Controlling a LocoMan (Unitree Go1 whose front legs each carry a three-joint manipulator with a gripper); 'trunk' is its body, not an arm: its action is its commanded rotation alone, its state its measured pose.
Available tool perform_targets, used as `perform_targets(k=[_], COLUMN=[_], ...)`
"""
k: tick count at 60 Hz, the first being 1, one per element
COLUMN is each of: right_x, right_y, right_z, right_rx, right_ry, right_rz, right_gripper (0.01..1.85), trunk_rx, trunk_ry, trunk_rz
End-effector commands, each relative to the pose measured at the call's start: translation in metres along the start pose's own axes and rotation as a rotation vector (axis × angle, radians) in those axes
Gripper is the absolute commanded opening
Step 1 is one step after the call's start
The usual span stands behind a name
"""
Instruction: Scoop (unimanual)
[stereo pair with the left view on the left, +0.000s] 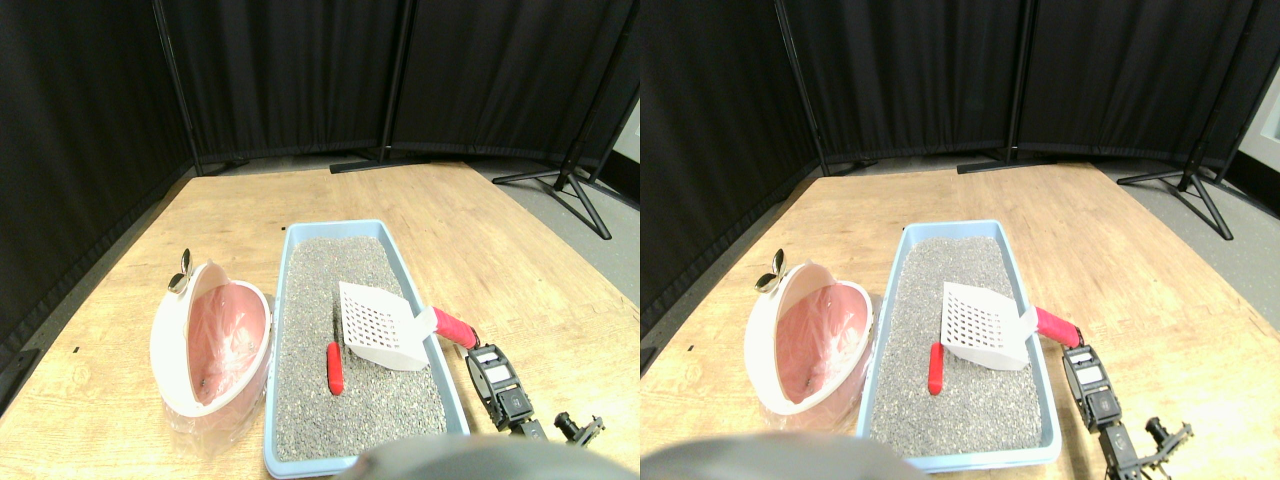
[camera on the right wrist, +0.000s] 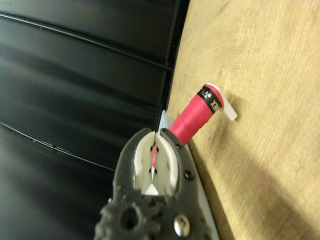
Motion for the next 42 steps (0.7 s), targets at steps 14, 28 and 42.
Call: perform_targets(k=[14,28,42], right_x=[-0.002,-0.005,0.000], right_y=[0.000,-0.003,0.000], right_z=[0.012,0.017,0.019], right_rx=[-0.005,0.168,0.264], right_ry=[-0.056,-0.194,-0.169], right_rz=[0.006,0.094,0.139], right_gripper=[0.47,0.69,0.91], trunk_rx=[-0.007,-0.013,-0.019], trunk_ry=[-0.014,-0.014,-0.016], trunk_rz=[0.003,-0.001,0.001])
